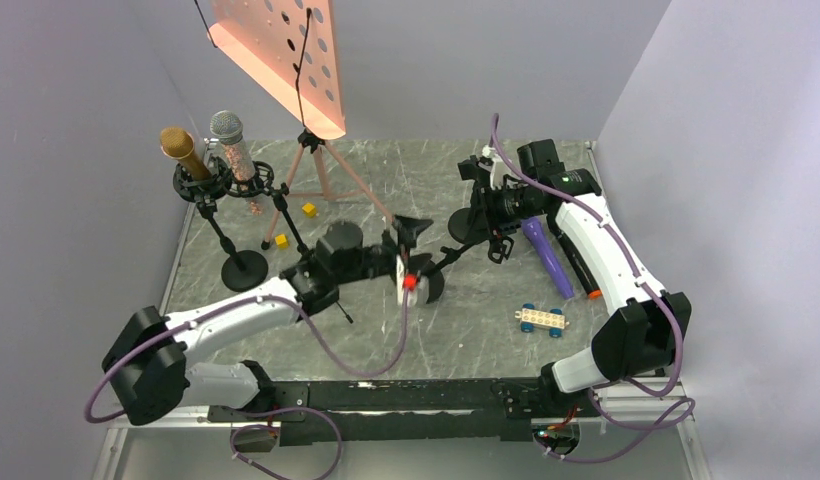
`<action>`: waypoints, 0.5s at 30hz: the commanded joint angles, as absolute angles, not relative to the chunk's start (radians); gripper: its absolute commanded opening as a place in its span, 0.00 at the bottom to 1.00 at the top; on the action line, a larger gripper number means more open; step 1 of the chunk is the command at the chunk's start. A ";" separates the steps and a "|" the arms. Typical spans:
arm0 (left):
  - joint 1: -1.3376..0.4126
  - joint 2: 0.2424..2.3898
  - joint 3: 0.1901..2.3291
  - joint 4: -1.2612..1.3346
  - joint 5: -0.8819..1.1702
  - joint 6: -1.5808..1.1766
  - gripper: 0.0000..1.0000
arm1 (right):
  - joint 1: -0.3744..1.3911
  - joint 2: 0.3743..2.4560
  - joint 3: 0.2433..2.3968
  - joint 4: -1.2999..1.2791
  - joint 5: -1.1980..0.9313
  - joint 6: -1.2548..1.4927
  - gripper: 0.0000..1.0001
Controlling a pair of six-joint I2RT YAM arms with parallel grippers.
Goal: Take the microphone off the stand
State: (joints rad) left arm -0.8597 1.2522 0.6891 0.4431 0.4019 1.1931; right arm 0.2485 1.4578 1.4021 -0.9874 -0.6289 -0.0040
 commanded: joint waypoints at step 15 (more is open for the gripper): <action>-0.749 1.440 1.097 -0.093 0.686 0.286 0.58 | 0.257 1.338 1.382 -0.982 -0.592 -0.115 0.00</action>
State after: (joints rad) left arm -0.7296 1.5158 1.1706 -0.1993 0.6102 0.2153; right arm 0.2550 1.3987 1.3792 -0.9989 -0.5800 -0.0811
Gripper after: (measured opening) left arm 0.575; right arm 0.314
